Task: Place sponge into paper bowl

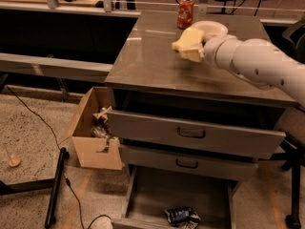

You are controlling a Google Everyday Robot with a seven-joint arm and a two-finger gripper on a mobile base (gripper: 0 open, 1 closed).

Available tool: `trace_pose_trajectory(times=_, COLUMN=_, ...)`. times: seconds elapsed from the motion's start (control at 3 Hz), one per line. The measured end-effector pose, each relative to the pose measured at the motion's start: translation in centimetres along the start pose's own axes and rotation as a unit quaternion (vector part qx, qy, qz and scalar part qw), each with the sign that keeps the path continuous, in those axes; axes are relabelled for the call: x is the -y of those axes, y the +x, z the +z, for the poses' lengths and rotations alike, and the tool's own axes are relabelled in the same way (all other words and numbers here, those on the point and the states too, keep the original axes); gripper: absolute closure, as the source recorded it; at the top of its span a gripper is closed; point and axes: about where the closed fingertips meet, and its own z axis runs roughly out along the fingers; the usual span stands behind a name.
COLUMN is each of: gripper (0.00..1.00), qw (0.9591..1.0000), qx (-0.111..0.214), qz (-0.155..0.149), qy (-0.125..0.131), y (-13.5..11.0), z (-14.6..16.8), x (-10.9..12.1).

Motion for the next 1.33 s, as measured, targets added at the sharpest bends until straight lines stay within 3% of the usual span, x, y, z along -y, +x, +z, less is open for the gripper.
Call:
trace_pose_trajectory(times=0.33, gripper=1.00, qw=0.9983, qx=0.016, qz=-0.027, qy=0.048, y=-2.4, z=0.0, x=4.4)
trace_pose_trajectory(times=0.67, gripper=1.00, qw=0.9959, qx=0.020, qz=-0.041, qy=0.077, y=-3.8, z=0.9, x=8.5)
trace_pose_trajectory(times=1.33, gripper=1.00, qw=0.9943, qx=0.016, qz=-0.028, qy=0.102, y=-4.8, z=4.7, x=15.9)
